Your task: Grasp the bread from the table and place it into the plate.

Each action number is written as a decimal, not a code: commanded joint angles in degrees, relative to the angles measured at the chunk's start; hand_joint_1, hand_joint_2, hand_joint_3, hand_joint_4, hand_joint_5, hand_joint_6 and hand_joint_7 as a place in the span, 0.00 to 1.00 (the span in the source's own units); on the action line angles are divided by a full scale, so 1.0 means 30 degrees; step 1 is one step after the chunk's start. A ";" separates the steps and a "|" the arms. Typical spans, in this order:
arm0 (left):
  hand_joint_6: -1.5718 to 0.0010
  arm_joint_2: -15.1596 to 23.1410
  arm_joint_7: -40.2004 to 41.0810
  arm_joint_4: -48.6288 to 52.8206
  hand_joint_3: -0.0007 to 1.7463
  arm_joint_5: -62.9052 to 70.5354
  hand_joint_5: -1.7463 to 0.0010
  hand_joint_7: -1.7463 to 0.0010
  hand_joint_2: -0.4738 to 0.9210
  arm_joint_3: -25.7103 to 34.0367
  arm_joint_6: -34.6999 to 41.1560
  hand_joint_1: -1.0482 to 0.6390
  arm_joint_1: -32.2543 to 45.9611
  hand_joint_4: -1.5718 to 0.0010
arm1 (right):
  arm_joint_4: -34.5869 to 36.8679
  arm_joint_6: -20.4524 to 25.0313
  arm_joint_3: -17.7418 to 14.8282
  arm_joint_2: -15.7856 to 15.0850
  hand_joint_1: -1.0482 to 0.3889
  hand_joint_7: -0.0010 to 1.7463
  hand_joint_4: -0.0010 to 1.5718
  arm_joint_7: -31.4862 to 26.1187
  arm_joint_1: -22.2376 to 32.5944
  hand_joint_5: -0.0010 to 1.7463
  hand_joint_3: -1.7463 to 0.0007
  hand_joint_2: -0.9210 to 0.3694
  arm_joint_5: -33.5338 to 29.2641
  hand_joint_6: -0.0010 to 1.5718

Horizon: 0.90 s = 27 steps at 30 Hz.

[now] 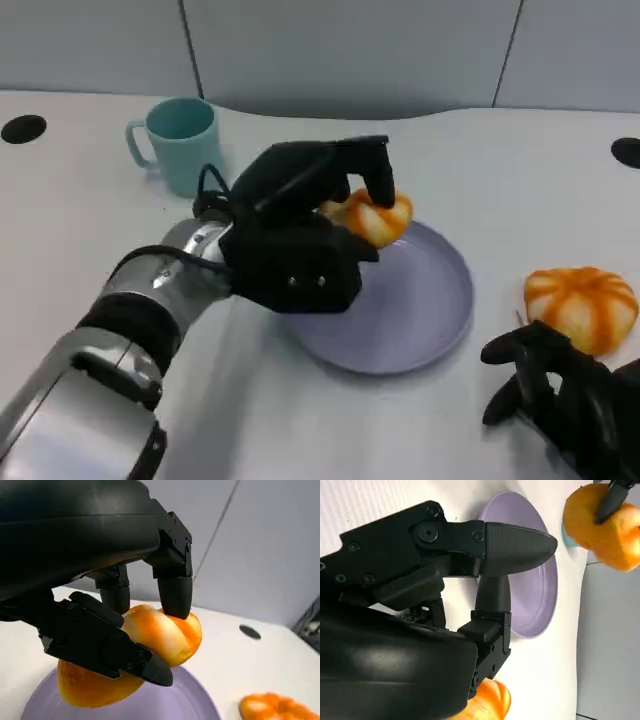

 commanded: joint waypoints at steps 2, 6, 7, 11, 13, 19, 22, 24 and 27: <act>0.56 -0.0287 0.0976 0.0530 0.01 0.0953 0.00 0.00 0.96 -0.0841 0.0609 0.55 -0.0572 0.41 | 0.0105 0.0024 0.0150 0.0099 0.53 0.88 0.33 -0.0077 0.0250 1.00 0.68 0.00 -0.0096 0.27; 0.62 -0.0301 0.0271 0.0885 0.01 0.1237 0.00 0.00 0.96 -0.1242 0.0706 0.48 -0.0762 0.48 | -0.0112 0.0113 0.0260 0.0075 0.52 0.88 0.33 -0.0146 0.0310 1.00 0.68 0.00 -0.0229 0.27; 0.66 -0.0315 0.0020 0.0960 0.01 0.1251 0.00 0.00 0.97 -0.1313 0.0755 0.45 -0.0819 0.53 | -0.0189 0.0209 0.0274 0.0075 0.52 0.87 0.33 -0.0162 0.0328 1.00 0.68 0.00 -0.0226 0.27; 0.72 -0.0300 -0.2107 0.1200 0.01 0.1449 0.13 0.29 0.99 -0.1895 0.0869 0.38 -0.1376 0.71 | -0.0338 0.0275 0.0342 0.0119 0.52 0.87 0.33 -0.0179 0.0401 1.00 0.68 0.00 -0.0211 0.27; 0.72 -0.0329 -0.2720 0.1238 0.01 0.1673 0.25 0.47 1.00 -0.2185 0.1023 0.35 -0.1605 0.75 | -0.0315 0.0291 0.0342 0.0132 0.52 0.87 0.33 -0.0197 0.0398 1.00 0.68 0.00 -0.0174 0.27; 0.77 -0.0552 -0.3029 0.1280 0.00 0.2016 0.63 0.91 1.00 -0.2728 0.1176 0.27 -0.1882 0.92 | -0.0155 0.0110 0.0373 0.0123 0.53 0.87 0.33 -0.0258 0.0340 1.00 0.68 0.00 -0.0258 0.27; 0.83 -0.0568 -0.2877 0.1289 0.02 0.2109 0.75 0.95 1.00 -0.2918 0.1100 0.21 -0.1957 0.99 | -0.0176 0.0177 0.0353 0.0140 0.52 0.87 0.33 -0.0260 0.0311 1.00 0.68 0.00 -0.0189 0.27; 0.87 -0.0576 -0.2748 0.1304 0.03 0.2084 0.87 0.97 1.00 -0.2975 0.1162 0.19 -0.2008 1.00 | -0.0030 0.0050 0.0293 0.0123 0.52 0.87 0.33 -0.0125 0.0254 1.00 0.68 0.00 -0.0064 0.27; 0.93 -0.0503 -0.2788 0.1308 0.06 0.2014 0.99 1.00 1.00 -0.2953 0.1230 0.17 -0.2114 1.00 | -0.0022 0.0158 0.0261 0.0067 0.52 0.87 0.32 -0.0058 0.0237 1.00 0.68 0.00 -0.0020 0.27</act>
